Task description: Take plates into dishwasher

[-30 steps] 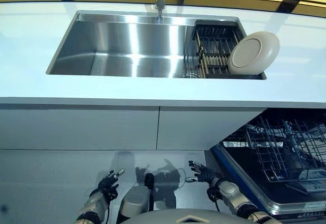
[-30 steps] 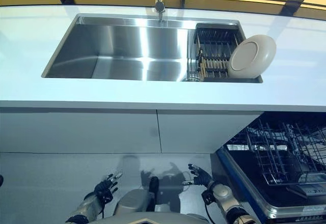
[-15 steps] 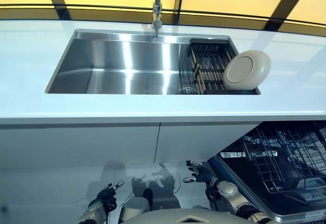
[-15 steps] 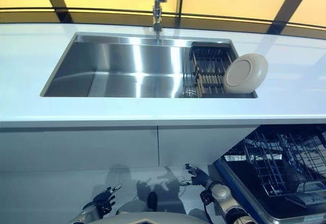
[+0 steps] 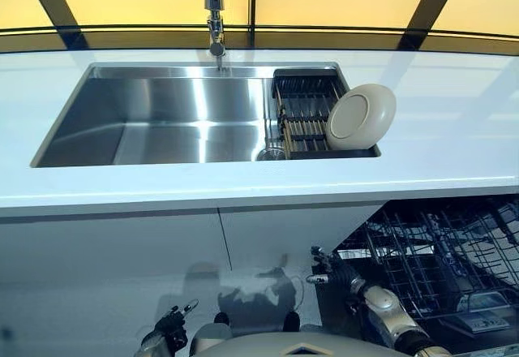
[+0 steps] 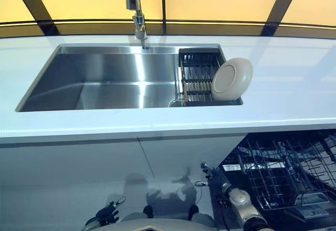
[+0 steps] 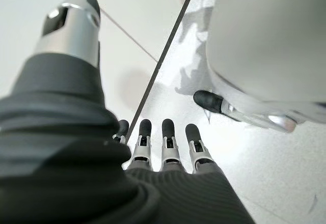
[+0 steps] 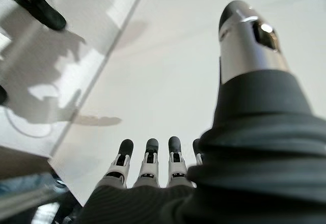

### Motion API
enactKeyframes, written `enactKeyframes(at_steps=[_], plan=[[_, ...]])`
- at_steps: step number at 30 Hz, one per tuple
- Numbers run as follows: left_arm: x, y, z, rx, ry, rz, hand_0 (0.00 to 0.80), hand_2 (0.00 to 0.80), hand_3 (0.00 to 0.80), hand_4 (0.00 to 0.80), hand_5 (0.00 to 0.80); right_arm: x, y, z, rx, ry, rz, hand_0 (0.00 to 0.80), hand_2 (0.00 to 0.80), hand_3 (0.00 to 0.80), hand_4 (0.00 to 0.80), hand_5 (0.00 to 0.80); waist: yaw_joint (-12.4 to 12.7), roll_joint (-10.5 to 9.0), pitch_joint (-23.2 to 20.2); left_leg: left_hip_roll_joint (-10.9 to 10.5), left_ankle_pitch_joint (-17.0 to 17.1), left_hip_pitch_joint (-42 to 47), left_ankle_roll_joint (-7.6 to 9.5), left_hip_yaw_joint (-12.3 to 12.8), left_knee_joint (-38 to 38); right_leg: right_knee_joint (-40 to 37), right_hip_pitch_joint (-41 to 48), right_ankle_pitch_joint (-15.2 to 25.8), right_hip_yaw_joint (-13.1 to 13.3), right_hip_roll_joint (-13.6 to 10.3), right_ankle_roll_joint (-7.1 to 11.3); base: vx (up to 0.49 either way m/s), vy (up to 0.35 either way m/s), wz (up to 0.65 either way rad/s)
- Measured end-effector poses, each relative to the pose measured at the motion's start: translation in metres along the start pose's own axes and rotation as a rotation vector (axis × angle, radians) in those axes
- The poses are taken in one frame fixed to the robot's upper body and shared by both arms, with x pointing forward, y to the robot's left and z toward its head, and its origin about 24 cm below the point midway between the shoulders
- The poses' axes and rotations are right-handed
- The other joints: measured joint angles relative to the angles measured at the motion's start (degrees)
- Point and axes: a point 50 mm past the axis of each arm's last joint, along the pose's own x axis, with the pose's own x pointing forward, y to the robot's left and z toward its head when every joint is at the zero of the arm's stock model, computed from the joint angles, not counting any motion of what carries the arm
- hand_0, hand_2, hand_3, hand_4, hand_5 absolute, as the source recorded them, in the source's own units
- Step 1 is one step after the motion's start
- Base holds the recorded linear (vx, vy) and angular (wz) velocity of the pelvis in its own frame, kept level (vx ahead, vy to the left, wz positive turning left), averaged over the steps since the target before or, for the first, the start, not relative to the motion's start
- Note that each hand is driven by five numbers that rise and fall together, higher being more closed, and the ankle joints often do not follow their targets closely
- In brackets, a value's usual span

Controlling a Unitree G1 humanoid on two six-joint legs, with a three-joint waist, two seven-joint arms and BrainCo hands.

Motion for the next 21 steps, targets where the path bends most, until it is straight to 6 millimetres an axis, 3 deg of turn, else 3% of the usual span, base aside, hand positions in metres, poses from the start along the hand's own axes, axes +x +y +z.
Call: enactKeyframes(at_steps=[5,10,14,21], plan=[[0.000,-0.006,0.013,-0.019,-0.037,-0.022,0.000,0.000,0.000,0.000,0.000,-0.007,-0.022,0.040,-0.014,-0.153,-0.041,0.000,0.000,0.000,0.000,0.000,-0.38,0.28,0.28,0.12,-0.37,0.48,-0.58,0.19,-0.08,-0.65,0.78,0.07,-0.19,0.28,-0.09,0.002,-0.006,0.00],[-0.002,0.005,0.015,-0.051,-0.047,0.010,0.000,0.000,0.000,0.000,0.000,-0.025,-0.058,0.074,0.055,-0.318,-0.178,0.000,0.000,0.000,0.000,0.000,-1.93,-0.02,1.47,-0.11,-0.97,1.28,-0.21,0.75,-0.36,-0.65,1.38,-0.14,0.21,-0.39,0.45,0.031,0.029,-0.03],[-0.003,0.011,0.010,-0.063,-0.031,0.021,0.000,0.000,0.000,0.000,0.000,-0.040,-0.080,0.084,0.147,-0.400,-0.279,0.000,0.000,0.000,0.000,0.000,-3.17,0.03,1.72,-0.19,-1.02,1.36,-0.13,1.14,-0.37,-0.66,1.24,-0.13,0.65,-0.47,0.52,0.018,0.053,-0.05],[-0.002,0.006,0.018,-0.058,-0.038,0.000,0.000,0.000,0.000,0.000,0.000,-0.056,-0.116,0.069,0.218,-0.277,-0.478,0.000,0.000,0.000,0.000,0.000,-3.18,-0.04,1.65,-0.16,-1.15,1.81,-0.15,2.27,-0.36,-0.65,1.12,-0.04,1.57,-0.39,0.62,-0.008,0.029,-0.08]])
